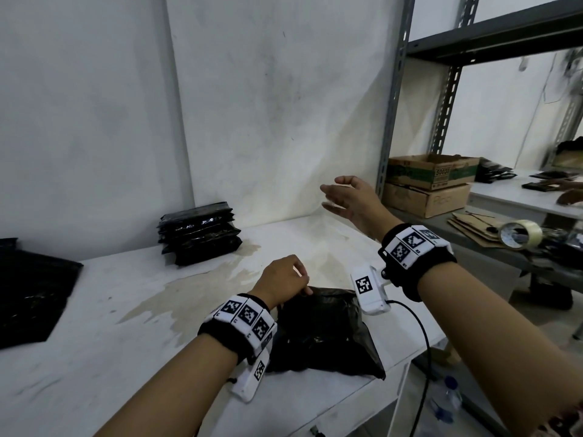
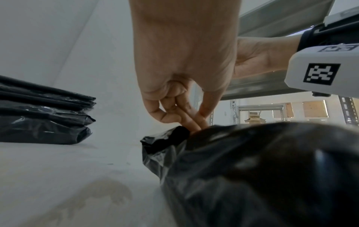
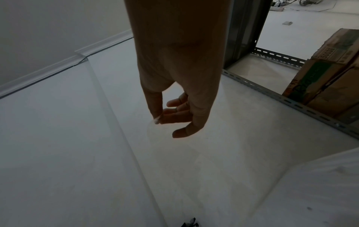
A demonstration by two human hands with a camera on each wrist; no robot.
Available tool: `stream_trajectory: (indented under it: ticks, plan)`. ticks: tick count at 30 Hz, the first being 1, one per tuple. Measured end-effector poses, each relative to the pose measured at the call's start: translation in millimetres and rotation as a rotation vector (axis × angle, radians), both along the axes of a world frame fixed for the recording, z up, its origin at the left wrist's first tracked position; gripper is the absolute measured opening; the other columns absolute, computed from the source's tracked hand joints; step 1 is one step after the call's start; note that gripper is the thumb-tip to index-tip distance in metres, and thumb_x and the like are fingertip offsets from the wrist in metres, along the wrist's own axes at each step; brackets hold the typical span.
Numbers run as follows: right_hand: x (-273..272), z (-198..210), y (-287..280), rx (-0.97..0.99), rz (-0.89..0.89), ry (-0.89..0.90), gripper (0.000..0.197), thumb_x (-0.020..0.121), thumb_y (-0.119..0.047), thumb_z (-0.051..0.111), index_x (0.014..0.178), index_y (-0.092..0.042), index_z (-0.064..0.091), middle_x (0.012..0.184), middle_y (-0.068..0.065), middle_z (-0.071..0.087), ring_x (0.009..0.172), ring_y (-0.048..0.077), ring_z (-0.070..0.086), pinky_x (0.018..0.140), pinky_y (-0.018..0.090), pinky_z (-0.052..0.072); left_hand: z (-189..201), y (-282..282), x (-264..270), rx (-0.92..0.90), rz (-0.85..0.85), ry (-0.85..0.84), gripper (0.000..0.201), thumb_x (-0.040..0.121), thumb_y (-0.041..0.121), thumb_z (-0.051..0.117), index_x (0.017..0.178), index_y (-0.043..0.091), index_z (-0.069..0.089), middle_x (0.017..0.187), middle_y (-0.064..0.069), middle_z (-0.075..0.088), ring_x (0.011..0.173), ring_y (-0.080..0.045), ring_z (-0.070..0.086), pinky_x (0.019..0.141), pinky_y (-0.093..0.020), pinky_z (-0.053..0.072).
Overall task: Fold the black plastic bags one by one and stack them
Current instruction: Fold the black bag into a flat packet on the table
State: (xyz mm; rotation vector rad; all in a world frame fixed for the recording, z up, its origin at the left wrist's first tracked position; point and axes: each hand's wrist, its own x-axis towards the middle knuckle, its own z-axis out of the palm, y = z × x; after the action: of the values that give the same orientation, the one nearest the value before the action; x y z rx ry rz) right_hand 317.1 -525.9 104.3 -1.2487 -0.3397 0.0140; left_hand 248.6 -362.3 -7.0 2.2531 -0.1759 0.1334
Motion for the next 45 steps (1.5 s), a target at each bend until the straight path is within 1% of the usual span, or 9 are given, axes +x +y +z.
stream_trajectory:
  ticks: [2,5,10,21,30,33,35,39,45]
  plan:
    - [-0.9,0.8,0.8,0.001,0.009,-0.005,0.032,0.083,0.003,0.069,0.100,-0.013,0.046,0.079,0.006,0.068,0.073,0.017,0.061,0.090,0.040,0.055,0.3,0.3,3.4,0.024,0.010,-0.002,0.006,0.085,0.013,0.060,0.082,0.016,0.056,0.068,0.006,0.072,0.063,-0.003,0.063,0.051,-0.016,0.039]
    - [-1.7,1.9,0.1,0.000,0.006,-0.007,0.031,0.083,0.002,0.069,0.099,-0.013,0.047,0.082,0.006,0.068,0.074,0.017,0.061,0.091,0.040,0.055,0.6,-1.0,7.4,0.044,0.004,0.005,0.011,0.082,0.012,0.068,0.076,0.016,0.059,0.067,0.005,0.068,0.065,-0.007,0.063,0.051,-0.009,0.042]
    - [-3.1,1.7,-3.8,-0.009,0.000,-0.007,0.029,0.084,0.003,0.068,0.096,-0.014,0.047,0.089,0.010,0.067,0.074,0.017,0.061,0.093,0.040,0.054,0.2,-1.9,10.0,0.079,-0.003,-0.034,0.017,0.070,0.017,0.082,0.077,0.013,0.067,0.067,0.006,0.059,0.065,-0.003,0.055,0.058,-0.006,0.040]
    - [-4.3,3.1,-2.9,-0.012,-0.003,0.006,0.030,0.083,0.003,0.069,0.097,-0.014,0.048,0.092,0.012,0.065,0.077,0.018,0.060,0.092,0.041,0.054,2.6,0.6,11.8,0.071,0.007,-0.012,0.017,0.072,0.017,0.081,0.073,0.016,0.064,0.066,0.006,0.061,0.062,0.000,0.055,0.051,-0.002,0.037]
    - [-3.7,3.2,-4.4,0.004,0.001,0.014,0.029,0.083,0.003,0.068,0.097,-0.014,0.049,0.086,0.009,0.066,0.075,0.017,0.060,0.093,0.041,0.054,2.5,5.2,16.5,0.002,0.074,0.009,0.011,0.083,0.019,0.069,0.077,0.013,0.062,0.074,0.002,0.065,0.059,-0.004,0.054,0.048,-0.012,0.038]
    - [-4.0,4.3,-4.0,0.030,0.031,0.018,0.029,0.084,0.003,0.068,0.098,-0.013,0.048,0.089,0.010,0.067,0.076,0.018,0.060,0.090,0.039,0.055,3.1,5.6,19.1,-0.083,0.129,0.000,0.009,0.091,0.013,0.057,0.082,0.011,0.059,0.081,-0.004,0.069,0.063,-0.008,0.053,0.054,-0.013,0.042]
    - [-4.6,6.3,-2.6,0.053,0.058,0.017,0.029,0.084,0.003,0.068,0.098,-0.013,0.048,0.087,0.008,0.067,0.073,0.016,0.061,0.086,0.037,0.056,4.4,6.1,23.6,-0.214,0.199,0.001,0.014,0.095,0.013,0.049,0.089,0.007,0.060,0.086,-0.009,0.069,0.068,-0.011,0.053,0.062,-0.020,0.042]
    - [-5.2,13.1,0.8,0.126,0.108,0.039,0.027,0.085,0.003,0.067,0.097,-0.013,0.048,0.076,0.002,0.067,0.065,0.012,0.062,0.076,0.033,0.059,13.5,6.0,28.4,-0.542,0.213,0.145,0.041,0.105,0.030,0.031,0.097,0.002,0.061,0.081,-0.006,0.066,0.058,-0.013,0.046,0.052,-0.020,0.036]
    - [-6.6,17.1,4.1,0.211,0.158,0.060,0.026,0.086,0.001,0.066,0.100,-0.012,0.048,0.074,0.001,0.066,0.061,0.010,0.061,0.080,0.034,0.058,24.2,4.1,21.9,-0.832,0.075,0.364,0.055,0.103,0.048,0.022,0.099,0.007,0.059,0.095,-0.012,0.068,0.061,-0.016,0.051,0.046,-0.017,0.038]
